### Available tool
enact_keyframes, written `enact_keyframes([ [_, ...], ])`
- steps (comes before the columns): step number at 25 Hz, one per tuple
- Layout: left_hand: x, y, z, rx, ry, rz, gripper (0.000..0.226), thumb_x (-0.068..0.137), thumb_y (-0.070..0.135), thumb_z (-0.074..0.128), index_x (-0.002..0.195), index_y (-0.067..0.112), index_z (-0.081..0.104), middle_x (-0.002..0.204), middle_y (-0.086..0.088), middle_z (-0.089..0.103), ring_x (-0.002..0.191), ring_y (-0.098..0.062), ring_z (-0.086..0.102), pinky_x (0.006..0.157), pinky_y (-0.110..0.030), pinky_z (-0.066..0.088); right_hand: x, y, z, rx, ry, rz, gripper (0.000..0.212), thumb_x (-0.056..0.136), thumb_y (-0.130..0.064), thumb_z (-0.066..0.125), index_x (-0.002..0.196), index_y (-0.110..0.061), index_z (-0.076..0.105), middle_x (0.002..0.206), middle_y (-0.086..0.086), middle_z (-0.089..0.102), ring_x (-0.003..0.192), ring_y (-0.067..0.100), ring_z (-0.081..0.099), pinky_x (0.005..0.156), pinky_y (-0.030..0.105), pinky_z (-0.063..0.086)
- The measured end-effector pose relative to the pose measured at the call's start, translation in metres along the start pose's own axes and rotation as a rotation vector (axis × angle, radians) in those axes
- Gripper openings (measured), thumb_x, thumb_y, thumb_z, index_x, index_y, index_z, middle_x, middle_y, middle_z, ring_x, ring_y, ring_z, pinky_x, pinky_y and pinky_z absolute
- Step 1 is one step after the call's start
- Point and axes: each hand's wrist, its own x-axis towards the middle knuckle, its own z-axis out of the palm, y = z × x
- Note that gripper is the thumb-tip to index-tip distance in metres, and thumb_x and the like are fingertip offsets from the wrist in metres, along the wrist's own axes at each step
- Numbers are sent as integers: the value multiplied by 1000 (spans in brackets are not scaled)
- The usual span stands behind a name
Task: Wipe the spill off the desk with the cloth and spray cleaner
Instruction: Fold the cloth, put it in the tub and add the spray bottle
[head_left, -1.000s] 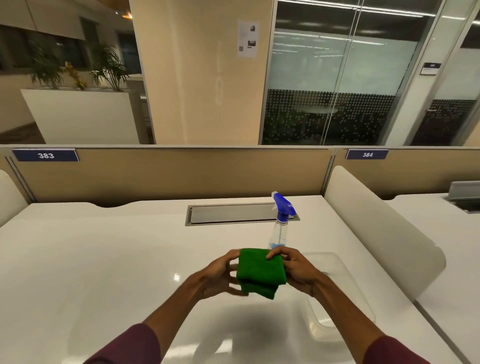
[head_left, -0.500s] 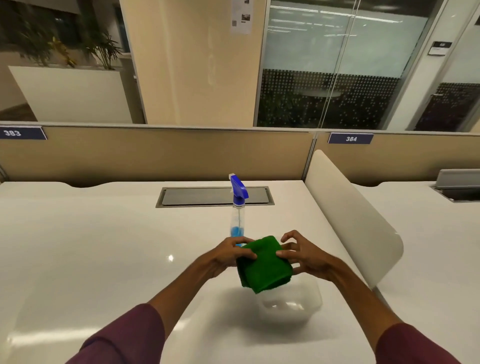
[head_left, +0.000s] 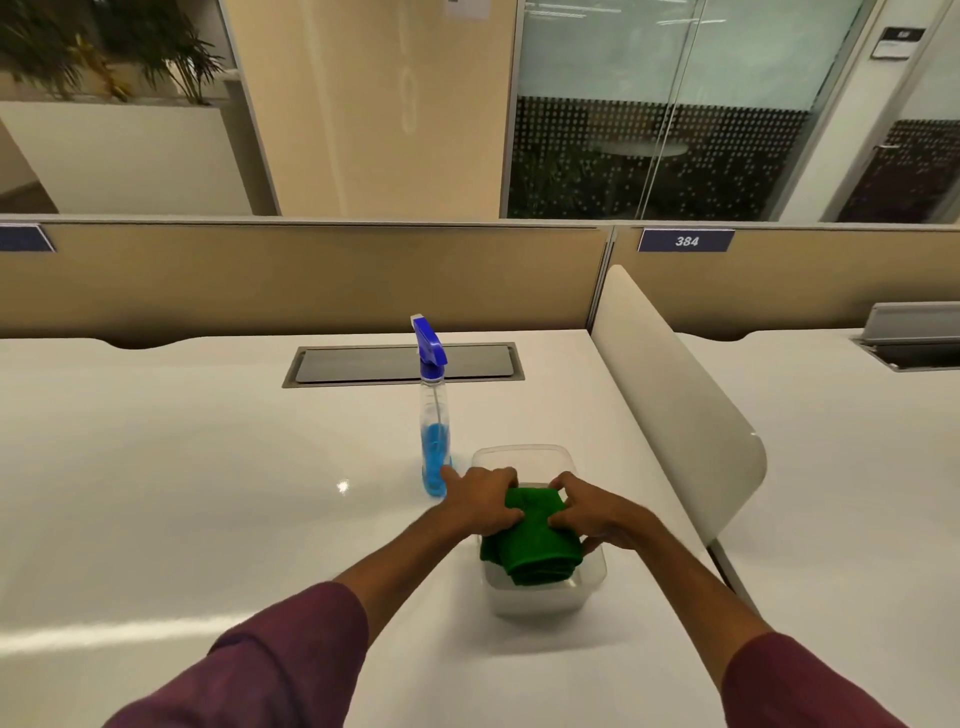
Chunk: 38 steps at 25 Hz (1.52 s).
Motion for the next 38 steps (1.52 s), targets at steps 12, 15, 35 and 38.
enact_keyframes([
  [12, 9, 15, 36, 474, -150, 71, 39, 97, 44, 41, 122, 21, 61, 125, -6, 64, 139, -31, 31, 112, -61, -12, 25, 5, 33, -690, 32, 127, 48, 95, -10, 49, 138, -2, 30, 135, 18, 50, 118, 31, 56, 90, 37, 51],
  [15, 4, 11, 41, 448, -90, 63, 42, 96, 47, 41, 124, 21, 59, 132, -7, 59, 141, -31, 28, 112, -63, -10, 29, 7, 40, -762, 51, 102, 43, 94, -13, 53, 133, -2, 36, 134, 18, 48, 117, 31, 55, 93, 38, 50],
  [35, -15, 0, 65, -484, 313, -146, 70, 100, 30, 42, 152, 27, -5, 161, -1, -18, 150, -20, -5, 119, -34, 8, 44, -86, 1, -408, 476, -386, 41, 89, -33, 64, 120, -9, 56, 123, 13, 62, 106, 26, 60, 91, 37, 50],
  [38, -15, 4, 65, -641, 276, -227, 68, 102, 17, 37, 152, 21, -10, 162, -2, -13, 149, -18, 9, 117, -29, 14, 54, -108, 6, -270, 438, -395, 53, 84, -39, 69, 125, -10, 52, 125, 11, 62, 109, 25, 59, 91, 35, 51],
])
